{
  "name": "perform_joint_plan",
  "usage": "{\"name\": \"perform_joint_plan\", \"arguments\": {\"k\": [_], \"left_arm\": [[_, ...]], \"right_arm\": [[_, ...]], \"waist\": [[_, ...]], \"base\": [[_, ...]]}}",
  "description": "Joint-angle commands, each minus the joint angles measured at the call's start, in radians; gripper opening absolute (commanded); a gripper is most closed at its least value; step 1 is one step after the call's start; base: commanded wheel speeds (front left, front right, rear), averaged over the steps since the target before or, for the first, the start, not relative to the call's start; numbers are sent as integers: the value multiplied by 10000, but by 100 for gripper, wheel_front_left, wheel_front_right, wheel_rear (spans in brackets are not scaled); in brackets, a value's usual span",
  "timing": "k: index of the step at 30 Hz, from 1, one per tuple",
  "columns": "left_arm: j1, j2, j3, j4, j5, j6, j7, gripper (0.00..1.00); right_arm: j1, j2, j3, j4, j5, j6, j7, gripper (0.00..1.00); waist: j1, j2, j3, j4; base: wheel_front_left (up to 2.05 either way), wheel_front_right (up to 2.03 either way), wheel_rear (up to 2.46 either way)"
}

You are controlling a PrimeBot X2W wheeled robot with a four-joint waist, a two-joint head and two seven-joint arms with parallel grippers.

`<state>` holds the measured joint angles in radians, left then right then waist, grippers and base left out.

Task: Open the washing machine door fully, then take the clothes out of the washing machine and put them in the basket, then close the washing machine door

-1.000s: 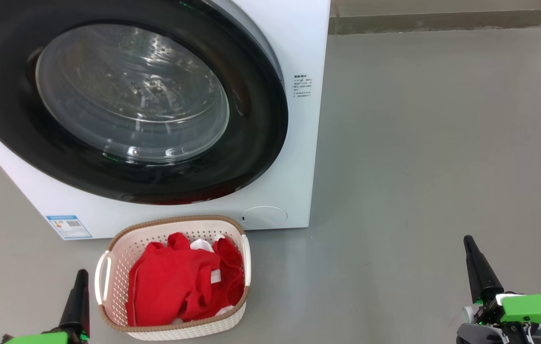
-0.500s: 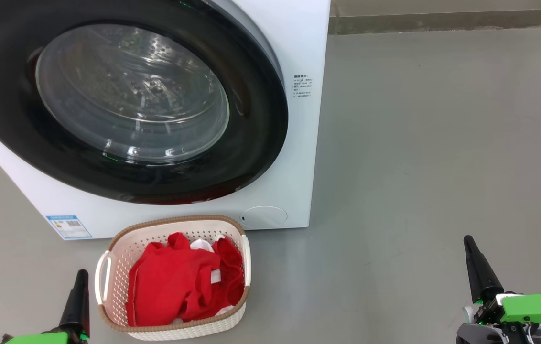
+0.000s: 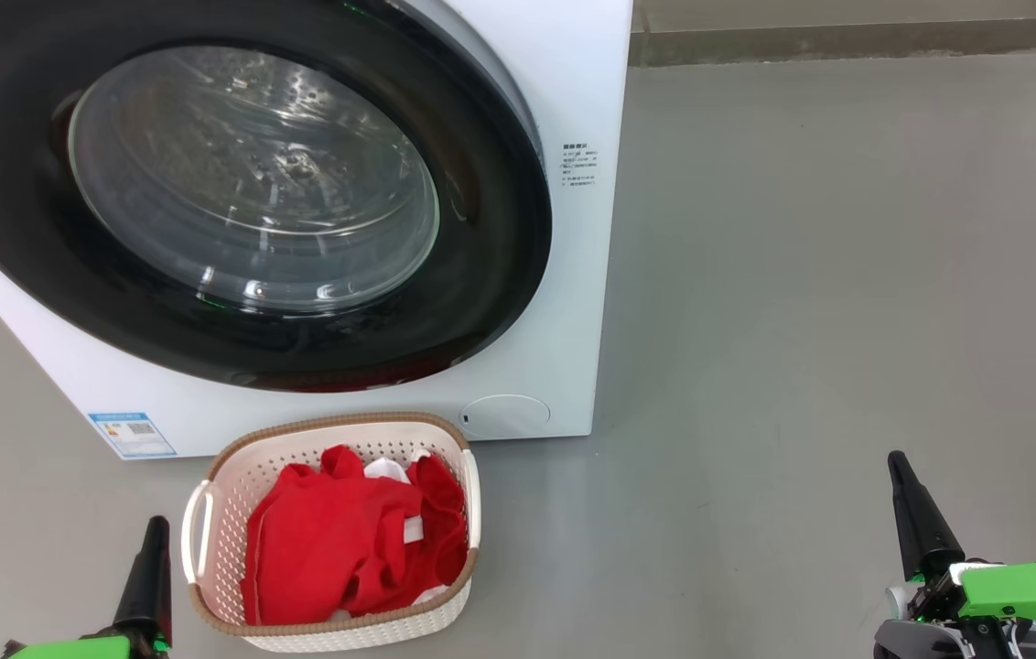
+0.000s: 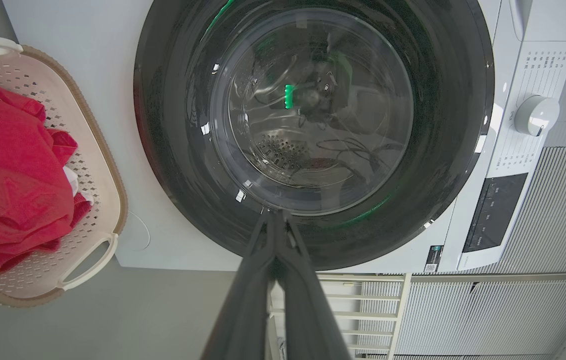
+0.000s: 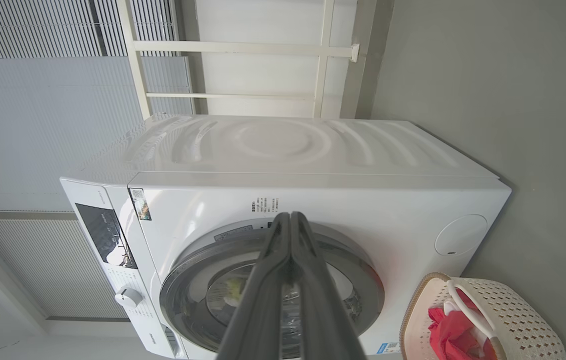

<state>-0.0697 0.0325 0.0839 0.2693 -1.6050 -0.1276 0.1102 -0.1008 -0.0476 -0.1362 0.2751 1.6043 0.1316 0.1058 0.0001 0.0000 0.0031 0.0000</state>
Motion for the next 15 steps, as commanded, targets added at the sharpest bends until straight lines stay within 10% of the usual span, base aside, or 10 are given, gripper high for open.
{"name": "perform_joint_plan", "arguments": {"k": [1,15], "left_arm": [[-383,177,300,-244,-35,-31,31,0],[-383,177,299,-244,-36,-31,31,0]], "right_arm": [[-71,-26,223,-303,42,-9,76,0],[-71,-26,224,-303,43,-9,75,0]], "waist": [[0,0,0,0],[0,0,0,0]], "base": [[0,0,0],[0,0,0]]}}
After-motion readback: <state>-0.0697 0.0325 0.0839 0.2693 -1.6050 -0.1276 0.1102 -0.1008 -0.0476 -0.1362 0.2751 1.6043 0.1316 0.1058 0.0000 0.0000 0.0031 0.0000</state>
